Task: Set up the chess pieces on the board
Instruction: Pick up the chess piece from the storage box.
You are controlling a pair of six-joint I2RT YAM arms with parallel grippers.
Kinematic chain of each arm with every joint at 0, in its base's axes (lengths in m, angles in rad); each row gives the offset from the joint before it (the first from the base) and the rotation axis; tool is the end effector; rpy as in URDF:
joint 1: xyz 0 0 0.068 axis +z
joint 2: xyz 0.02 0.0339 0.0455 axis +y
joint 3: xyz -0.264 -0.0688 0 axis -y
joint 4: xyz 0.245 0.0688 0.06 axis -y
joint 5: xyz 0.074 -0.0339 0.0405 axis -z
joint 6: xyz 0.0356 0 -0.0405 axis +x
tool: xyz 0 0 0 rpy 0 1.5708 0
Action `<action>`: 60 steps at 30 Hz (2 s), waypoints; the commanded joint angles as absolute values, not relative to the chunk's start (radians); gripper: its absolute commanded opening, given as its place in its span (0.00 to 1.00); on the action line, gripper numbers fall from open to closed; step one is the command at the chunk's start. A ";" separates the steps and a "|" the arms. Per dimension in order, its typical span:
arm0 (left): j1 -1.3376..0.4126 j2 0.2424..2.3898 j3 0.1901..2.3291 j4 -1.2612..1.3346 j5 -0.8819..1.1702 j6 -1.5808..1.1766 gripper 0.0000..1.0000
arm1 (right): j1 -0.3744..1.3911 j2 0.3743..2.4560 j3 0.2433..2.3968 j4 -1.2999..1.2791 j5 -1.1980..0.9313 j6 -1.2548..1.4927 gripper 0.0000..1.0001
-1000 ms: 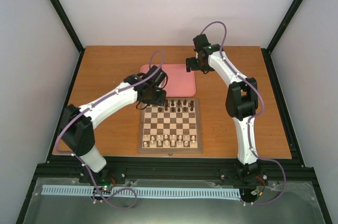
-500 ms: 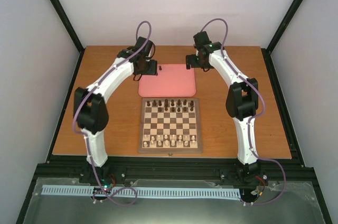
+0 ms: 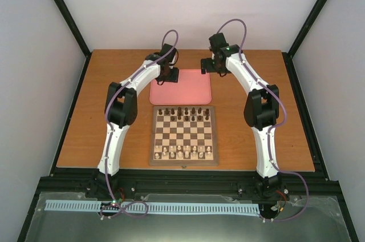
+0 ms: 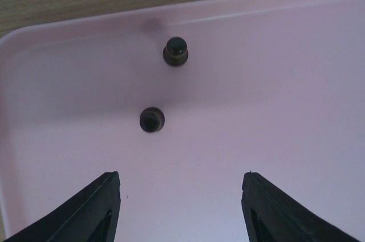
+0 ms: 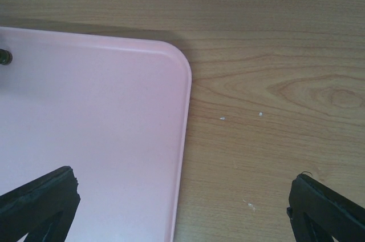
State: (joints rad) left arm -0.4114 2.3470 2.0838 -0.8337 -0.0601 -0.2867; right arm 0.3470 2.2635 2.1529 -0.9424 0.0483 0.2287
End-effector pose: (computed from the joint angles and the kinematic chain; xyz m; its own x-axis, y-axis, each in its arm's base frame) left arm 0.4657 -0.2008 0.1986 -0.8880 0.0795 -0.4528 0.1282 0.9887 -0.0778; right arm 0.4642 0.1660 0.2540 -0.8678 -0.0730 -0.4916 -0.1237 0.9898 0.0714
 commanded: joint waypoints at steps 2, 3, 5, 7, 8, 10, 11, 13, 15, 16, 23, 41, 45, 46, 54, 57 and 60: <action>-0.391 2.399 2.181 -0.849 -0.077 -0.272 0.60 | 0.332 2.251 2.178 -0.949 0.056 0.229 1.00; -0.388 2.408 2.189 -0.849 -0.077 -0.274 0.60 | 0.331 2.253 2.178 -0.948 0.054 0.229 1.00; -0.385 2.421 2.197 -0.845 -0.084 -0.273 0.59 | 0.330 2.256 2.177 -0.948 0.052 0.229 1.00; -0.384 2.435 2.210 -0.844 -0.090 -0.269 0.57 | 0.328 2.261 2.177 -0.948 0.051 0.229 1.00; -0.382 2.444 2.218 -0.847 -0.093 -0.269 0.54 | 0.327 2.263 2.177 -0.948 0.050 0.229 1.00; -0.380 2.457 2.233 -0.857 -0.097 -0.269 0.51 | 0.327 2.267 2.177 -0.949 0.049 0.230 1.00; -0.379 2.461 2.235 -0.860 -0.098 -0.270 0.51 | 0.327 2.267 2.177 -0.949 0.050 0.230 1.00; -0.377 2.465 2.234 -0.863 -0.097 -0.271 0.50 | 0.326 2.267 2.177 -0.951 0.051 0.230 1.00; -0.376 2.471 2.232 -0.861 -0.095 -0.273 0.49 | 0.327 2.268 2.176 -0.950 0.053 0.229 1.00; -0.374 2.474 2.232 -0.861 -0.094 -0.274 0.47 | 0.326 2.268 2.175 -0.951 0.053 0.229 1.00; -0.373 2.491 2.233 -0.853 -0.084 -0.279 0.45 | 0.324 2.269 2.175 -0.949 0.052 0.227 1.00; -0.373 2.518 2.266 -0.833 -0.070 -0.292 0.22 | 0.322 2.272 2.171 -0.953 0.053 0.222 1.00; -0.373 2.527 2.269 -0.833 -0.074 -0.290 0.20 | 0.321 2.271 2.169 -0.954 0.053 0.221 1.00; -0.372 2.529 2.269 -0.835 -0.078 -0.292 0.17 | 0.322 2.271 2.169 -0.953 0.052 0.221 1.00; -0.373 2.498 2.249 -0.843 -0.108 -0.285 0.01 | 0.321 2.273 2.163 -0.955 0.046 0.222 1.00; -0.371 2.460 2.237 -0.850 -0.127 -0.274 0.01 | 0.322 2.263 2.144 -0.947 0.049 0.222 1.00; -0.371 2.391 2.211 -0.871 -0.143 -0.264 0.01 | 0.322 2.256 2.129 -0.944 0.051 0.222 1.00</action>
State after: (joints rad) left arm -0.3813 2.5008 2.2204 -0.8421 -0.1062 -0.2893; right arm 0.3302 2.2635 2.1487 -0.9455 0.0448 0.2276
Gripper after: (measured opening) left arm 0.096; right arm 1.000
